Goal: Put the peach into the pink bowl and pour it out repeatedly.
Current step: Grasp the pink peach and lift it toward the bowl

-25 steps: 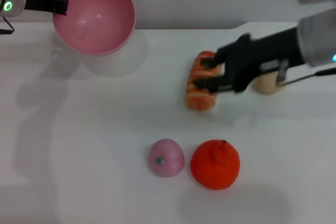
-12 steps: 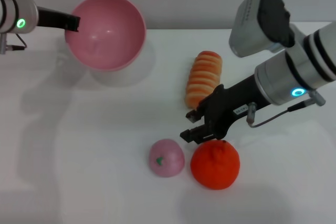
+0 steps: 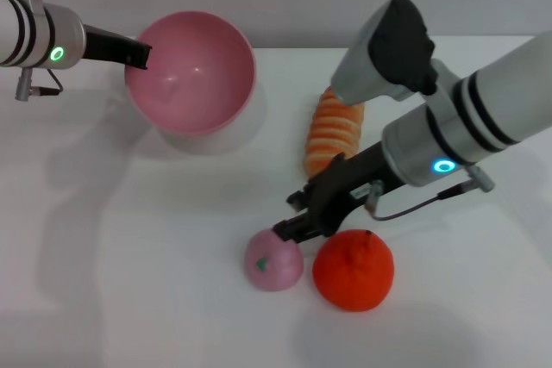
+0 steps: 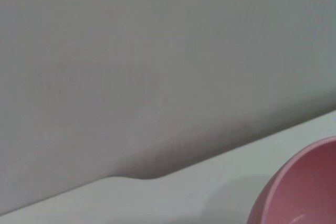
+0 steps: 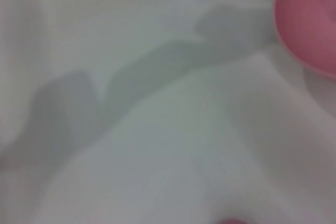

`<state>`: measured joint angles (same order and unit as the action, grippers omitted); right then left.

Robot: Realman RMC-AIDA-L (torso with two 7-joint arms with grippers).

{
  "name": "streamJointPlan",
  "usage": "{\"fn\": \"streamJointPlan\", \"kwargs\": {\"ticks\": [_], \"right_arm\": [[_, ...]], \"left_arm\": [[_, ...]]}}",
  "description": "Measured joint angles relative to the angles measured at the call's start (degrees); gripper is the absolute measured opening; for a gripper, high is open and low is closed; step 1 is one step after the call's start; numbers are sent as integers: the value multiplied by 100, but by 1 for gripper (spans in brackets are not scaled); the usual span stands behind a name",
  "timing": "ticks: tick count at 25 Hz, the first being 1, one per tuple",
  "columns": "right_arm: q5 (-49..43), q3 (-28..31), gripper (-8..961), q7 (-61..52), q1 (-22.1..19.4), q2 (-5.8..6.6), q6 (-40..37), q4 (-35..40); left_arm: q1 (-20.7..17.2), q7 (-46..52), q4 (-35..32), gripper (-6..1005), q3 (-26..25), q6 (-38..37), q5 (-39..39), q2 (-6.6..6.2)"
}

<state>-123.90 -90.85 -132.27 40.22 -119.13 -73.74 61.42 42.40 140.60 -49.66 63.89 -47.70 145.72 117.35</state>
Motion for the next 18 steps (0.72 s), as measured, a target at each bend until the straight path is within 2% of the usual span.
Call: {"fn": "streamJointPlan", "kwargs": {"ticks": [7,18], "right_arm": [[232,-330,477,-104,88,-5,124,-216],[182,-363,478,-99,280,9,413,-876]], "left_arm": [[-32,-70,-14,33,-26,-147,4,-14],[29,-49,-95,33,0,-227,9,21]]}}
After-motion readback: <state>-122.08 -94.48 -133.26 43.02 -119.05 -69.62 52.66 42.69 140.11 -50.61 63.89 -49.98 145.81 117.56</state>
